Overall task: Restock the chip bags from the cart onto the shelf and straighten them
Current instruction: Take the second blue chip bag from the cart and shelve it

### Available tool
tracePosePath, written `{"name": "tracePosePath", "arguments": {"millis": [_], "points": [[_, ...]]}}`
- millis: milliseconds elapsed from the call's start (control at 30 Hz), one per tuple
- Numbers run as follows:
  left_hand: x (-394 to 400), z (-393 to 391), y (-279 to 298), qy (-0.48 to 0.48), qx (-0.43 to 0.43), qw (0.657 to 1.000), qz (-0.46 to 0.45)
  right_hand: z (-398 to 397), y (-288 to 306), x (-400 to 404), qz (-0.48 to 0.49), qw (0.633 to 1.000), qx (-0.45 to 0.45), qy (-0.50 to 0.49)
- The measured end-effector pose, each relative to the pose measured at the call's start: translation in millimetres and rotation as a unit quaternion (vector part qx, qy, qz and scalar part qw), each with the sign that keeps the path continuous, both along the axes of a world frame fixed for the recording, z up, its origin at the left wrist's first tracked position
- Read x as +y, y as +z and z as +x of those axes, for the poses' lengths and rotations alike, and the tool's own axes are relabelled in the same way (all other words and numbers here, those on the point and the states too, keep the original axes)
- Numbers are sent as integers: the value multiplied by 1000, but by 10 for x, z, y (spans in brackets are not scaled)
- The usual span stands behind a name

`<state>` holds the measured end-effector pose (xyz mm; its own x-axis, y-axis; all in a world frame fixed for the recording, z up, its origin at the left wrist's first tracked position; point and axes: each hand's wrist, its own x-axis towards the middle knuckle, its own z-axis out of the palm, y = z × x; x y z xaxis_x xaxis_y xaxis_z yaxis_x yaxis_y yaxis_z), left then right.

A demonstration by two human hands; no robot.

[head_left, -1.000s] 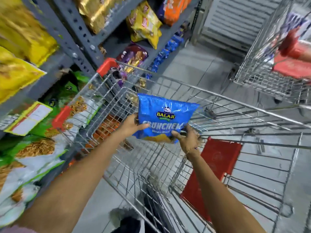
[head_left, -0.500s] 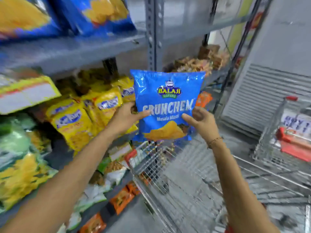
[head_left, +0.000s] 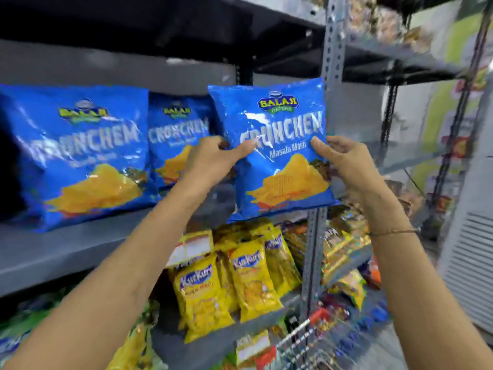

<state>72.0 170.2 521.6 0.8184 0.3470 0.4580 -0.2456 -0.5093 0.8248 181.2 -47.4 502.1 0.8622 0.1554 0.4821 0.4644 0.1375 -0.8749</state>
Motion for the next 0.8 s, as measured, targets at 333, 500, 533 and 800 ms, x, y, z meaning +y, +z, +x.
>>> {"name": "tracePosePath", "arguments": {"millis": [333, 500, 533, 800], "points": [[763, 100, 87, 144, -25, 989, -5, 247, 139, 1140, -2, 998, -30, 52], [876, 146, -4, 184, -33, 982, -17, 276, 41, 1415, -21, 998, -49, 44], [893, 169, -25, 193, -36, 980, -7, 291, 21, 1456, -23, 997, -46, 49], [882, 141, -129, 207, -33, 975, 66, 373, -101, 1582, -43, 997, -45, 44]]}}
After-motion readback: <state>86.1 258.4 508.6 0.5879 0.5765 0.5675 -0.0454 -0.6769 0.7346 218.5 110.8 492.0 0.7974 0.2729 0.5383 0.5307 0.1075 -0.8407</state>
